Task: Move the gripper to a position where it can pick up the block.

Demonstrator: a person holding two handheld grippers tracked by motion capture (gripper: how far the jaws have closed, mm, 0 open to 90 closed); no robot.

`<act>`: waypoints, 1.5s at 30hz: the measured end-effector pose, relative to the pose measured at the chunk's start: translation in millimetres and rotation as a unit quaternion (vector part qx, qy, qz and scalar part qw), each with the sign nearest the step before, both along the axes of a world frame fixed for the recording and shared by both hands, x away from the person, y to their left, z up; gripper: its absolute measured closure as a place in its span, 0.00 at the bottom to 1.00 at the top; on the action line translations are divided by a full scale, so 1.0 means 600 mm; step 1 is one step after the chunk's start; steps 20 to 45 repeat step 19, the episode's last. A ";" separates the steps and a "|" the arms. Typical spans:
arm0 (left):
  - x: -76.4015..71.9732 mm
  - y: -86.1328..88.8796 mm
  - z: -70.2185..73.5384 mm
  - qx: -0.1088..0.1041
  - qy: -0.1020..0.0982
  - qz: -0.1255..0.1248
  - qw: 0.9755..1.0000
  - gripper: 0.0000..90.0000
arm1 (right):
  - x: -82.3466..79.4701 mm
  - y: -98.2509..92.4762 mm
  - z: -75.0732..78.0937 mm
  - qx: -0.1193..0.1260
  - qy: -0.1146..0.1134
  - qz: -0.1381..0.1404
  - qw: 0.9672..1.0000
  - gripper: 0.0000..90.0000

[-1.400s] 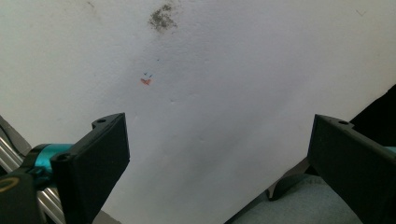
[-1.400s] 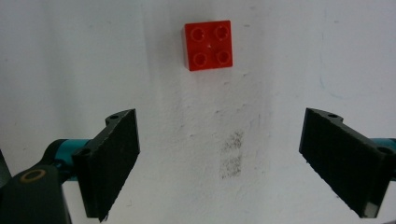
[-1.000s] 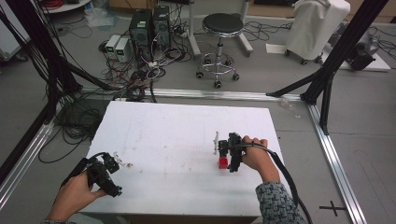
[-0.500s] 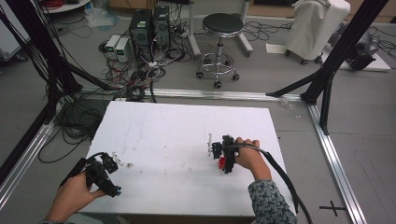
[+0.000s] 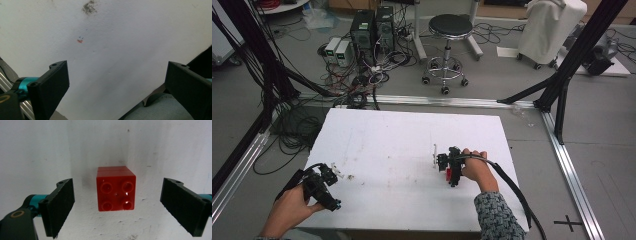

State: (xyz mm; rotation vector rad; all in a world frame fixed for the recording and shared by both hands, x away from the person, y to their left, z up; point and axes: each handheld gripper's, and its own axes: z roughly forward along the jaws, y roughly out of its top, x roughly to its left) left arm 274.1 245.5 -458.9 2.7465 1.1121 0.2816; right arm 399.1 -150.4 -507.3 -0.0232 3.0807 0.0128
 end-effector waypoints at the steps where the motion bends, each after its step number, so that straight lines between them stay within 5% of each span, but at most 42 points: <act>1: 0.000 0.000 0.000 0.000 -0.001 0.000 1.000 0.07 | -0.002 -0.001 -0.002 -0.007 0.007 -0.011 1.000 0.13; 5: -0.001 0.000 0.000 -0.001 -0.001 0.000 1.000 0.07 | -0.002 -0.002 -0.012 -0.025 0.009 -0.006 1.000 0.13; 13: -0.001 0.000 0.000 -0.001 0.000 0.001 1.000 0.07 | 0.002 0.000 -0.011 -0.011 0.005 -0.003 1.000 0.13; 45: -0.001 0.000 0.000 -0.001 0.000 0.002 1.000 0.07 | -0.002 -0.001 -0.010 -0.020 0.011 -0.012 1.000 0.13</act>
